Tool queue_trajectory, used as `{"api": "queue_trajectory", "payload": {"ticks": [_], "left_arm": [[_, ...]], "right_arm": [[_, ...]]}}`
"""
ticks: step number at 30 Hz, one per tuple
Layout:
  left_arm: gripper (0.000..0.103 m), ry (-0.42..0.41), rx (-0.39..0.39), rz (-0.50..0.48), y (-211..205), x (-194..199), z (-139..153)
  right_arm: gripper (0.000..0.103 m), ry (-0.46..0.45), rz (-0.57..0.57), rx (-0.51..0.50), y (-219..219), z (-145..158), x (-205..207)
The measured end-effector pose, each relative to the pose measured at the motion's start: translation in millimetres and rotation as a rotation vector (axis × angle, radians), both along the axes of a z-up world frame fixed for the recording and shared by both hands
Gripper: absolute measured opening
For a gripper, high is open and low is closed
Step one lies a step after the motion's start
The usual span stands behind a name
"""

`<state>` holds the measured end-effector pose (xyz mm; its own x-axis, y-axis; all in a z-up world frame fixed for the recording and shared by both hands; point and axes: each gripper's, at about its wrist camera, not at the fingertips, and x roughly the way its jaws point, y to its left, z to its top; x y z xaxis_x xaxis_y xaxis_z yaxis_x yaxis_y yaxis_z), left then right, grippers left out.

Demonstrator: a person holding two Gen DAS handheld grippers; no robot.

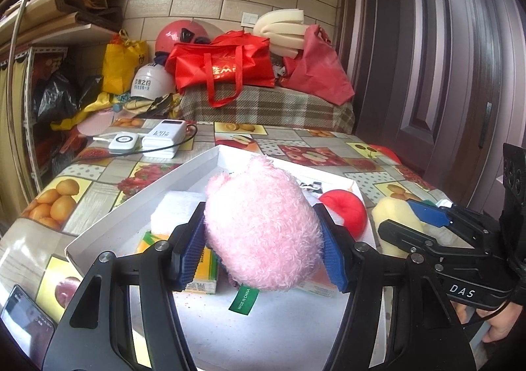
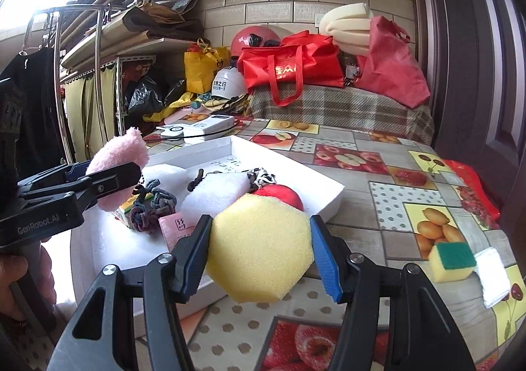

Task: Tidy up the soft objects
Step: 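Carry the pink plush ball and yellow sponge over the white box, then open both tools to drop the plush ball and yellow sponge into the box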

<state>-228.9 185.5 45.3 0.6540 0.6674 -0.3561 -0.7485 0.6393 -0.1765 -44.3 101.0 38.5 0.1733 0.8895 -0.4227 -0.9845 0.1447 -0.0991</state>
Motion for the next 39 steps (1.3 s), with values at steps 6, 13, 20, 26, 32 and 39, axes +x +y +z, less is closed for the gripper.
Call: {"api": "queue_trajectory", "payload": {"ticks": [6, 13, 20, 26, 32, 39], "left_arm": [[0.062, 0.017, -0.037, 0.024, 16.6, 1.7, -3.2], [0.062, -0.017, -0.063, 0.037, 23.0, -5.5, -4.7], [0.062, 0.022, 0.004, 0.026, 11.5, 3.3, -0.6], [0.063, 0.045, -0.038, 0.034, 19.6, 5.9, -4.2], [0.063, 0.051, -0.074, 0.038, 26.2, 6.2, -7.8], [0.077, 0.052, -0.091, 0.102, 30.2, 2.1, -9.2]], "right_arm": [[0.059, 0.019, 0.022, -0.036, 25.2, -2.9, -3.5], [0.061, 0.003, 0.066, -0.136, 56.1, -11.1, -10.1], [0.06, -0.043, 0.071, -0.144, 84.8, -11.2, -19.9], [0.06, 0.016, 0.034, -0.123, 93.6, -8.8, -11.4], [0.06, 0.021, 0.034, -0.099, 89.5, -6.4, -12.1], [0.083, 0.007, 0.04, -0.067, 84.8, -3.9, -15.0]]}}
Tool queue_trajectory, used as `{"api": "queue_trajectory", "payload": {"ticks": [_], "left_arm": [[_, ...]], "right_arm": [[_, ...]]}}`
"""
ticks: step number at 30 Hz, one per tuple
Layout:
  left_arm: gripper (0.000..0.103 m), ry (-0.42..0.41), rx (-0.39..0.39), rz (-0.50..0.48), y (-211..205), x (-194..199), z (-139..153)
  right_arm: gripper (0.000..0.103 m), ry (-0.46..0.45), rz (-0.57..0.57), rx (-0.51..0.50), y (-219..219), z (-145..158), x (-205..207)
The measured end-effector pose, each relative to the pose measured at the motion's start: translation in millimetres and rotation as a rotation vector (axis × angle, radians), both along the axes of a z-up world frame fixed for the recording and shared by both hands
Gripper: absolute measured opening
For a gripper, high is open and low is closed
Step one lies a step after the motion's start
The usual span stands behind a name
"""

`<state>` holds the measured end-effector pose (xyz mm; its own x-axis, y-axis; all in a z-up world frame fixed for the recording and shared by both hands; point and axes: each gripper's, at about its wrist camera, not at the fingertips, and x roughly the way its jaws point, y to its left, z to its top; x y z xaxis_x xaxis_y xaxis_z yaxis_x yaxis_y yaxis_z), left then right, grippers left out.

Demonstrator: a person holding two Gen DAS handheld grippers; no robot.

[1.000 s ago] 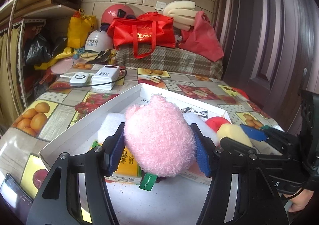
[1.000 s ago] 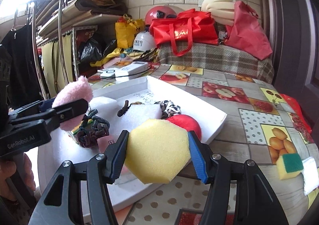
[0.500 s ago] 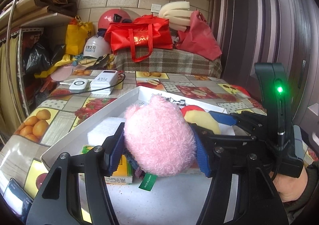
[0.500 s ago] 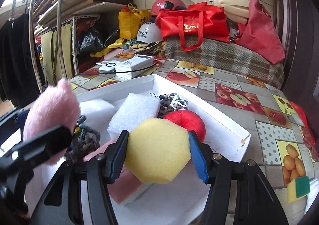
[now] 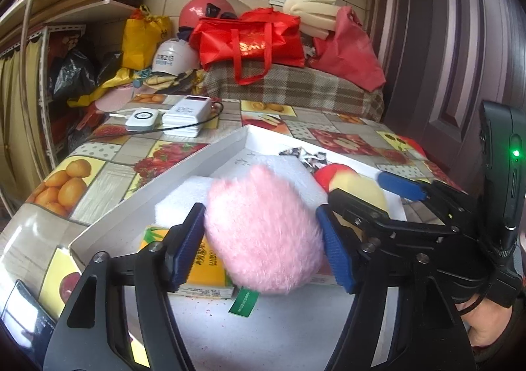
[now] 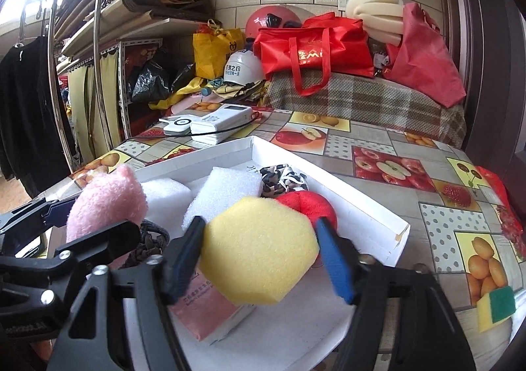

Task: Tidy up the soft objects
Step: 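Open both tools to drop the plush ball and yellow sponge into the box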

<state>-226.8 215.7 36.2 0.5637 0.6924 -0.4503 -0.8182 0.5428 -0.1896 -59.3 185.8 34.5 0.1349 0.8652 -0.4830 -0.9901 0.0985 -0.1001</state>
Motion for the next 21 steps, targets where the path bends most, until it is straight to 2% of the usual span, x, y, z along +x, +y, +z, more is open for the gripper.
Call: {"api": "queue_trajectory", "payload": {"ticks": [1, 2, 4, 5, 6, 21], "left_arm": [[0.089, -0.007, 0.007, 0.015, -1.1, -2.3, 0.6], [0.095, -0.012, 0.014, 0.026, -2.0, -3.9, 1.3], [0.1, -0.022, 0.026, 0.041, -3.9, -7.0, 2.2], [0.1, -0.027, 0.032, 0.046, -4.8, -8.4, 2.7], [0.1, -0.03, 0.036, 0.042, -5.5, -8.7, 2.9], [0.1, -0.038, 0.04, 0.042, -6.0, -9.1, 4.1]], "right_arm": [[0.086, 0.008, -0.013, 0.006, -0.8, 0.5, 2.3], [0.088, 0.021, -0.018, 0.014, -2.1, 1.2, 5.0], [0.094, 0.04, -0.033, 0.031, -5.5, 2.7, 9.0], [0.101, 0.046, -0.043, 0.038, -6.4, 3.1, 10.3], [0.103, 0.051, -0.051, 0.044, -7.7, 3.4, 11.8], [0.103, 0.049, -0.075, 0.062, -22.6, 4.6, 11.1]]}}
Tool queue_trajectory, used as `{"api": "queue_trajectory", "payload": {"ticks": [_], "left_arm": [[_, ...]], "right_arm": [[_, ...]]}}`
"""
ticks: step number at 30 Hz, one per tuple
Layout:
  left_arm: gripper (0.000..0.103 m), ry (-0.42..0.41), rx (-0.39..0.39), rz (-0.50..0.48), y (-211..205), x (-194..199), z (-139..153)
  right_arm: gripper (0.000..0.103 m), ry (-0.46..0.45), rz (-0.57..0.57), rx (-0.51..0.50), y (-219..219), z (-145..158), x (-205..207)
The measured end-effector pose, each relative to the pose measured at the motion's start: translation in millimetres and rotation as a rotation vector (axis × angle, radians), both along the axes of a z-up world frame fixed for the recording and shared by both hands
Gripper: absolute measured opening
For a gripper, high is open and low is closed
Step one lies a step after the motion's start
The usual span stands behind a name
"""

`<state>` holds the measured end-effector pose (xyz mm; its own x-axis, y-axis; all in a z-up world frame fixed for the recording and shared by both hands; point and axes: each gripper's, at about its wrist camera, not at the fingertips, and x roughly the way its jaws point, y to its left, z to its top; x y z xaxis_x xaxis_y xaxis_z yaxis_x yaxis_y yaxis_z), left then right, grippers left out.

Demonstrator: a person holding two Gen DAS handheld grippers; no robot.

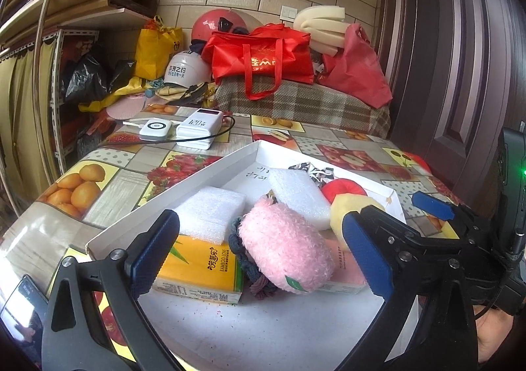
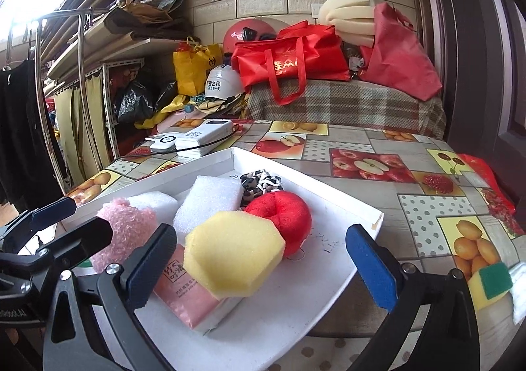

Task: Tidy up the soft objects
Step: 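Open both tools to drop the plush ball and yellow sponge into the box, then move the left tool toward the green-yellow sponge while the right tool reaches the white rolled cloth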

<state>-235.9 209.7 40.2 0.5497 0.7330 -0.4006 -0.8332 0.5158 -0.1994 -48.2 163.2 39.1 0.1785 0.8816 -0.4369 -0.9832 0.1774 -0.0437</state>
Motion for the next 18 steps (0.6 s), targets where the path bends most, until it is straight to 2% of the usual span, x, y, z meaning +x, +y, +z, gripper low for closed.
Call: {"api": "queue_trajectory", "payload": {"ticks": [6, 13, 18], "left_arm": [[0.1, -0.013, 0.052, 0.007, -9.3, -4.4, 4.4], [0.1, 0.036, 0.206, -0.054, -40.4, 8.8, 12.0], [0.1, 0.017, 0.219, -0.134, -62.9, 16.8, 15.0]], "right_arm": [[0.103, 0.027, -0.005, -0.019, -18.3, -2.5, 6.1], [0.103, -0.09, -0.045, -0.011, -64.2, -0.1, 14.1], [0.103, -0.139, -0.158, -0.04, -97.2, 1.8, 47.5]]}}
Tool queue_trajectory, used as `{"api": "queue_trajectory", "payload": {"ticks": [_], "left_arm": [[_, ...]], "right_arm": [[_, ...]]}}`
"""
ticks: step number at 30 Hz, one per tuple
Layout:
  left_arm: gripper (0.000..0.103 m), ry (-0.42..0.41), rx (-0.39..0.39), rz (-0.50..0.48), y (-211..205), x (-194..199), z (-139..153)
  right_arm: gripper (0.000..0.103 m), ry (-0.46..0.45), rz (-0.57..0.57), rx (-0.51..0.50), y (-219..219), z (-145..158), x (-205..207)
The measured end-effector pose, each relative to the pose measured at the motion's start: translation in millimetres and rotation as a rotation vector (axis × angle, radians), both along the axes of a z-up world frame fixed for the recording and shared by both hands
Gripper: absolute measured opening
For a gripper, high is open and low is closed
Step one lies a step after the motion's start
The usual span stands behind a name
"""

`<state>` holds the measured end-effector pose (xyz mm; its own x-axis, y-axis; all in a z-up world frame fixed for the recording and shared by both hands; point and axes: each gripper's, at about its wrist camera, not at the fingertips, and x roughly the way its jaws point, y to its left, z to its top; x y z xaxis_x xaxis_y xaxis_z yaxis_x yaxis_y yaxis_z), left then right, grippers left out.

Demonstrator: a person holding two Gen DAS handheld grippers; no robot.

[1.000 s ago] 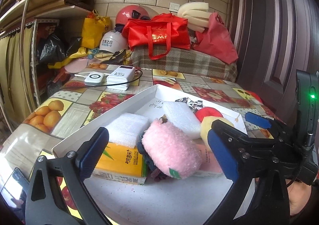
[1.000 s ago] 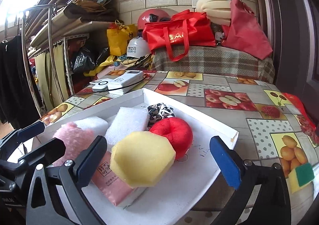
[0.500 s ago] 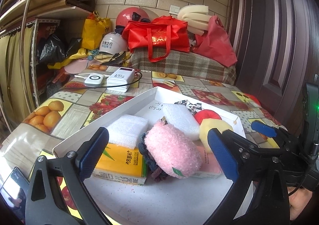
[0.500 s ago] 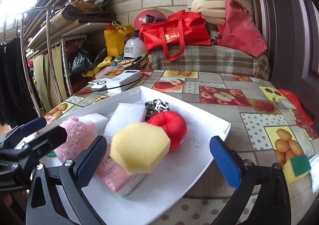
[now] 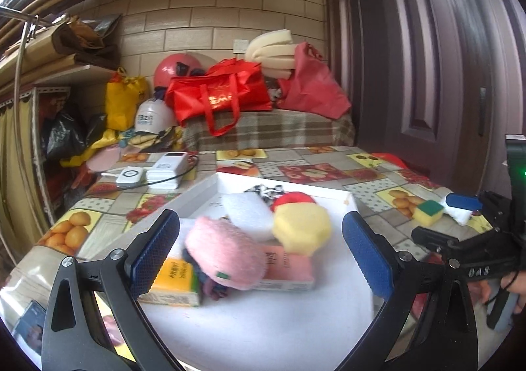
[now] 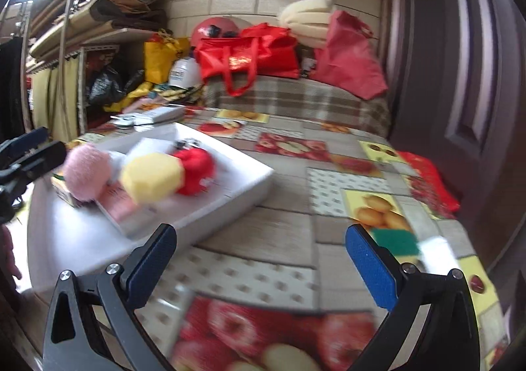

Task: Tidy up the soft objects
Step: 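Move the left tool toward the green-yellow sponge while the right tool reaches the white rolled cloth, then grasp the green-yellow sponge with the left tool while the right tool grasps the white rolled cloth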

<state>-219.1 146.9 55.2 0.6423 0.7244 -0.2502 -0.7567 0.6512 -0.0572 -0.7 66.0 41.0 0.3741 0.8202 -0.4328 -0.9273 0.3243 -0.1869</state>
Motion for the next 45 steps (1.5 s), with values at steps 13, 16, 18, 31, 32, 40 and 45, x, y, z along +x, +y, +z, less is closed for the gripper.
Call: {"api": "queue_trajectory", "payload": {"ticks": [13, 16, 18, 31, 32, 40, 45], "left_arm": [[0.1, 0.036, -0.044, -0.363, -49.9, 58.9, 3.4], [0.1, 0.077, -0.042, -0.406, -54.7, 82.3, 2.3], [0.1, 0.091, -0.072, -0.426, -53.3, 99.0, 1.5], [0.1, 0.187, -0.198, -0.367, -45.3, 146.2, -11.5], [0.1, 0.193, -0.198, -0.37, -45.5, 147.5, -11.9], [0.1, 0.208, -0.267, -0.377, -35.6, 162.6, -16.3], [0.1, 0.256, -0.324, -0.374, -29.5, 181.5, -24.3]], "right_arm": [[0.103, 0.162, -0.206, 0.343, -137.2, 31.5, 109.7], [0.103, 0.14, -0.225, 0.335, -149.6, 36.2, 116.7], [0.103, 0.141, -0.254, 0.304, -152.9, 35.8, 122.4], [0.103, 0.385, -0.377, 0.079, -143.0, 7.6, 190.9], [0.103, 0.405, -0.381, 0.069, -143.3, 5.5, 193.6], [0.103, 0.441, -0.361, 0.008, -136.4, -2.1, 197.8], [0.103, 0.29, -0.295, -0.13, -107.7, -2.2, 182.3]]}}
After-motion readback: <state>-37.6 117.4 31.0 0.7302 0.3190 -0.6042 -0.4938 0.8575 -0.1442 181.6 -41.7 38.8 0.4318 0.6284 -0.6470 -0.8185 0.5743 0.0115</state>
